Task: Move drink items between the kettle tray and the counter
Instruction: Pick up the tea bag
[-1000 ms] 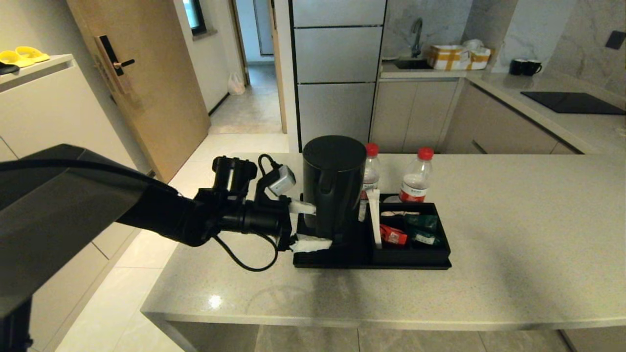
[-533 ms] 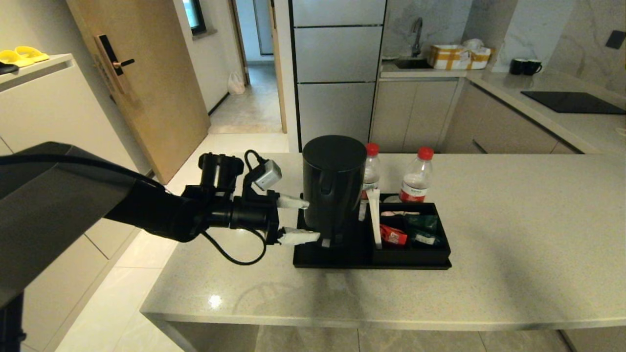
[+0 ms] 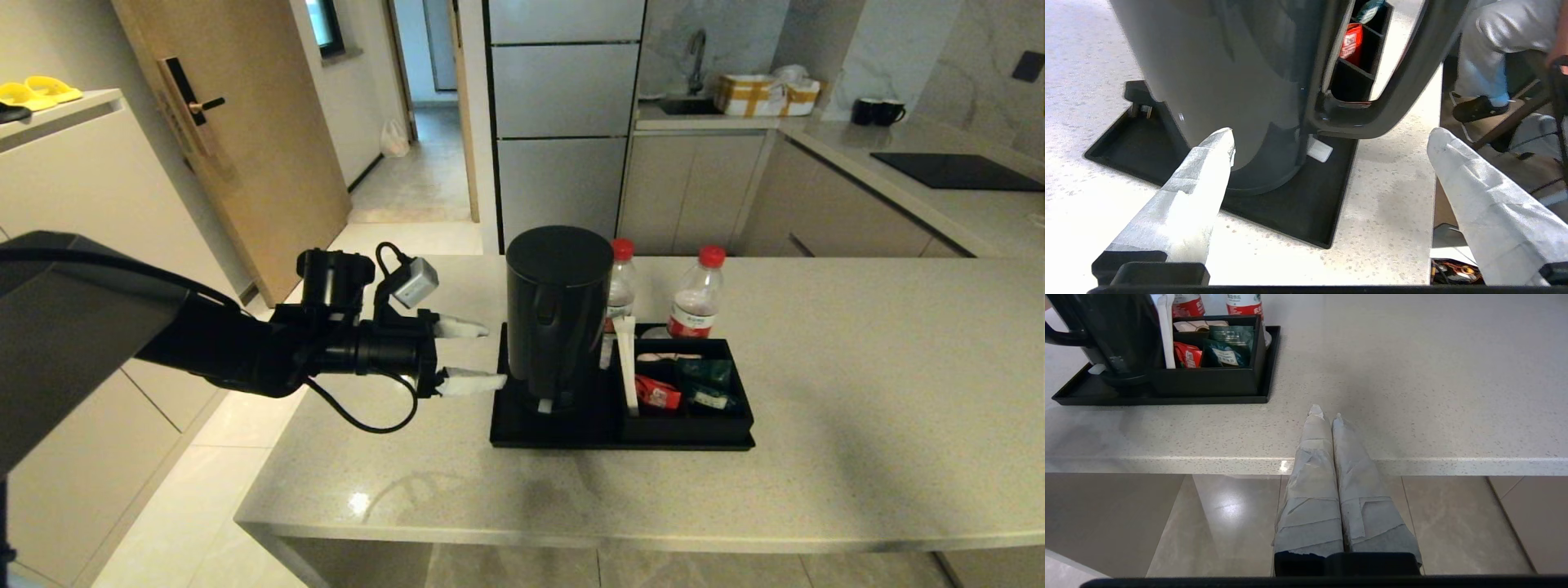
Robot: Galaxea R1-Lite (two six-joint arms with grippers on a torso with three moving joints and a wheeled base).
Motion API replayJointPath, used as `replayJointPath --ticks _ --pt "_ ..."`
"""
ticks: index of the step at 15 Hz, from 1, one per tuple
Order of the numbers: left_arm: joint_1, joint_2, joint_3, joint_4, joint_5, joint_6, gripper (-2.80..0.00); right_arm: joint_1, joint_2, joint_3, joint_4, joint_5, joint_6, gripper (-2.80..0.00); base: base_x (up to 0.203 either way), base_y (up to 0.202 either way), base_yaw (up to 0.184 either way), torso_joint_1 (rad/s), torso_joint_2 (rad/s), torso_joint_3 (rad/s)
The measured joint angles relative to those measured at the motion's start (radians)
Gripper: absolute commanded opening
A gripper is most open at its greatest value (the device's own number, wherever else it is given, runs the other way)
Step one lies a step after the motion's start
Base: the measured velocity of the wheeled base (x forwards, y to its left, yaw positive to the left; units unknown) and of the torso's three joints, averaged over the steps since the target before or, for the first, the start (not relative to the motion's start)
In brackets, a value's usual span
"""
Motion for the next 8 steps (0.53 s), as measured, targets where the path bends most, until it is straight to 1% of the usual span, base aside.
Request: replayJointPath --ticks 3,4,8 --pt "0.078 -0.026 0.024 0.006 -0.009 -0.002 0.00 0.001 0.000 0.000 0.000 0.000 0.000 -2.80 0.000 0.000 0.000 0.000 0.00 0.000" --pt "0.111 -0.042 0.041 0.007 -0.010 -0.011 -2.80 -0.001 0.000 0.000 0.000 0.000 0.000 -2.80 0.000 0.000 0.000 0.000 0.00 0.000" --pt "0.271 -0.154 0.132 0.008 -0.009 -0.111 -2.80 0.000 0.000 0.000 0.001 -0.001 0.000 -2.80 0.000 0.000 0.000 0.000 0.00 0.000"
